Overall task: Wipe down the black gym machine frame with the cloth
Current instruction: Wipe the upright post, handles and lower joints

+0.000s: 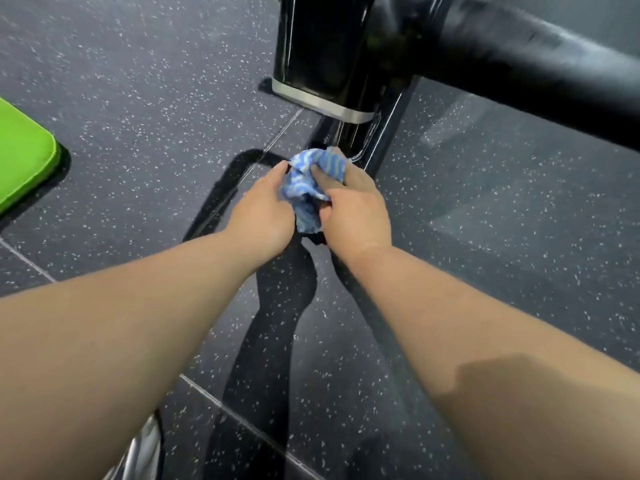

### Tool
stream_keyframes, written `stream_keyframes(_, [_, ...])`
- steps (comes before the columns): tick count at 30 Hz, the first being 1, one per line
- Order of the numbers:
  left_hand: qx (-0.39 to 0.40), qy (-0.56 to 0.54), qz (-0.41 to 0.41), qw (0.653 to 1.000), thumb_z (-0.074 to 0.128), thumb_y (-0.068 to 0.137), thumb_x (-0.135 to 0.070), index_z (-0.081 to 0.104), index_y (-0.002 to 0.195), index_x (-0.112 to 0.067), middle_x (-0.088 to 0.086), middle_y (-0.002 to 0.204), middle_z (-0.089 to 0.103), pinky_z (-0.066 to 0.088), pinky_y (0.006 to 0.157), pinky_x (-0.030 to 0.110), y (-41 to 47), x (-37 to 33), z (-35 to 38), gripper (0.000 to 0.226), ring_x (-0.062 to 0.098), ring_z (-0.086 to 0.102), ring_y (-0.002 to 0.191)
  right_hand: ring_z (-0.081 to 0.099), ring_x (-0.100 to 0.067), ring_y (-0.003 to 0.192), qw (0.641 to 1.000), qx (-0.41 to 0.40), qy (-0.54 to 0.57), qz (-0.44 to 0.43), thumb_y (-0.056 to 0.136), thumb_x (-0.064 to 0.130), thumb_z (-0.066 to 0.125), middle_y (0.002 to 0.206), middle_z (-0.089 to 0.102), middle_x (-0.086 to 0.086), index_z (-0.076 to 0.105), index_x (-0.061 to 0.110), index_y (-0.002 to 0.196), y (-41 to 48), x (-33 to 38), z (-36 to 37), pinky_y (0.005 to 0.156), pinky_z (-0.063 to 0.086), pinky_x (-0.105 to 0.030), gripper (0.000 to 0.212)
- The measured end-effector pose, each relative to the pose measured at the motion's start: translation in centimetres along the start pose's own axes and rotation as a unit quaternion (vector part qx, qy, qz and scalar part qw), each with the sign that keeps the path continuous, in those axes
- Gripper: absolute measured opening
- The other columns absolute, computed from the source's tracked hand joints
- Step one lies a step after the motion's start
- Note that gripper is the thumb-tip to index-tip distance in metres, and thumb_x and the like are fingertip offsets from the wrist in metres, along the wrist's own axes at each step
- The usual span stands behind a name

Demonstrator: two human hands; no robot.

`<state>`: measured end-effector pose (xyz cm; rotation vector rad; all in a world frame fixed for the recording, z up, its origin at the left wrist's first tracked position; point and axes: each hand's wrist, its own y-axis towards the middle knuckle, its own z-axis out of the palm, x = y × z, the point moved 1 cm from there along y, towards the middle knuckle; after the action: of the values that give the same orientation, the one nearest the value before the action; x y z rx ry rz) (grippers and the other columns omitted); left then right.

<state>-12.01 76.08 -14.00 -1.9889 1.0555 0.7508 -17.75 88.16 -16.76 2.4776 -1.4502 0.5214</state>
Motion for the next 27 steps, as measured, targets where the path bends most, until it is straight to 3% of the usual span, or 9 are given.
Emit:
stream_keyframes(3, [0.022, 0.015, -0.001, 1.0, 0.034, 0.092, -0.003, 0.037, 0.144, -0.038, 0.004, 0.142, 0.047, 0.045, 0.067, 0.031, -0.9, 0.7, -0.4, 0.063, 0.019, 0.062, 0.096, 0.037, -0.025, 0.124, 0.998, -0.001, -0.026, 0.055, 0.095, 0.023, 0.048, 0.134, 0.048, -0.004, 0.051, 0.027, 0.138, 0.2, -1.4, -1.4, 0.103, 0.03, -0.031, 0.043])
stream_keyframes(6, [0.022, 0.024, -0.023, 0.999, 0.033, 0.094, -0.006, 0.04, 0.142, -0.035, 0.001, 0.147, 0.044, 0.046, 0.062, 0.026, -1.3, 1.1, -1.1, 0.056, 0.004, 0.057, 0.076, 0.037, -0.026, 0.115, 0.993, -0.014, -0.009, 0.114, 0.096, 0.02, 0.045, 0.127, 0.047, -0.006, 0.06, 0.013, 0.121, -0.6, -1.1, -1.5, 0.093, 0.039, -0.034, 0.029])
stream_keyframes(9, [0.011, 0.026, -0.019, 0.999, 0.036, 0.096, -0.009, 0.046, 0.137, -0.031, -0.006, 0.133, 0.053, 0.048, 0.06, 0.028, -2.0, 0.8, -1.4, 0.048, 0.01, 0.052, 0.062, 0.038, -0.027, 0.114, 0.99, -0.01, 0.008, 0.141, 0.091, 0.007, 0.046, 0.126, 0.046, -0.008, 0.06, 0.012, 0.118, -0.7, -0.9, -2.3, 0.084, 0.039, -0.031, 0.031])
stream_keyframes(12, [-0.016, 0.02, 0.001, 1.0, 0.039, 0.096, -0.012, 0.055, 0.121, -0.032, -0.018, 0.118, 0.056, 0.051, 0.062, 0.03, -2.9, -0.6, -1.8, 0.036, 0.011, 0.054, 0.057, 0.052, -0.032, 0.104, 0.97, 0.03, -0.009, 0.239, 0.086, 0.0, 0.047, 0.114, 0.057, -0.016, 0.064, 0.004, 0.103, -2.7, -3.5, -3.1, 0.076, 0.039, -0.03, 0.024])
stream_keyframes(14, [-0.034, 0.026, 0.012, 0.999, 0.041, 0.095, -0.013, 0.059, 0.107, -0.032, -0.019, 0.108, 0.062, 0.051, 0.069, 0.03, -3.0, -2.2, -2.0, 0.028, 0.009, 0.06, 0.073, 0.057, -0.031, 0.084, 0.935, 0.045, 0.074, 0.343, 0.083, 0.002, 0.051, 0.092, 0.065, -0.015, 0.066, 0.008, 0.088, -5.5, -5.2, -3.6, 0.067, 0.039, -0.028, 0.017])
stream_keyframes(17, [0.014, 0.035, -0.002, 0.999, 0.045, 0.093, -0.017, 0.061, 0.099, -0.029, -0.013, 0.094, 0.065, 0.049, 0.068, 0.03, -3.0, -4.7, -1.2, 0.021, 0.014, 0.06, 0.071, 0.051, -0.022, 0.063, 0.847, 0.016, 0.314, 0.429, 0.08, 0.001, 0.059, 0.067, 0.058, -0.005, 0.061, 0.013, 0.079, -7.4, -4.9, -5.1, 0.053, 0.038, -0.025, 0.013])
stream_keyframes(21, [0.121, -0.052, -0.065, 0.989, 0.061, 0.091, -0.031, 0.063, 0.104, -0.023, -0.008, 0.099, 0.066, 0.044, 0.074, 0.017, -4.7, -8.2, -0.2, 0.015, 0.009, 0.06, 0.088, 0.058, -0.006, 0.049, 0.735, 0.06, 0.518, 0.434, 0.084, 0.004, 0.068, 0.069, 0.062, -0.002, 0.058, 0.014, 0.086, -7.6, -1.6, -9.2, 0.042, 0.041, -0.015, 0.015])
stream_keyframes(24, [0.171, -0.105, -0.125, 0.972, 0.071, 0.082, -0.042, 0.067, 0.106, -0.017, 0.001, 0.103, 0.071, 0.051, 0.091, 0.033, -6.9, -10.7, -0.9, 0.035, 0.018, 0.066, 0.096, 0.068, -0.007, 0.062, 0.673, 0.137, 0.561, 0.463, 0.091, 0.022, 0.063, 0.083, 0.072, 0.004, 0.064, 0.023, 0.101, -9.1, 0.5, -12.7, 0.056, 0.055, -0.021, 0.01])
stream_keyframes(27, [0.201, -0.124, -0.188, 0.953, 0.072, 0.083, -0.031, 0.07, 0.095, -0.015, 0.007, 0.094, 0.074, 0.055, 0.087, 0.037, -9.5, -13.0, -2.9, 0.021, 0.022, 0.071, 0.089, 0.071, -0.015, 0.077, 0.636, 0.192, 0.561, 0.493, 0.094, 0.026, 0.058, 0.095, 0.074, 0.0, 0.065, 0.021, 0.106, -11.0, 2.4, -17.1, 0.07, 0.059, -0.029, 0.015])
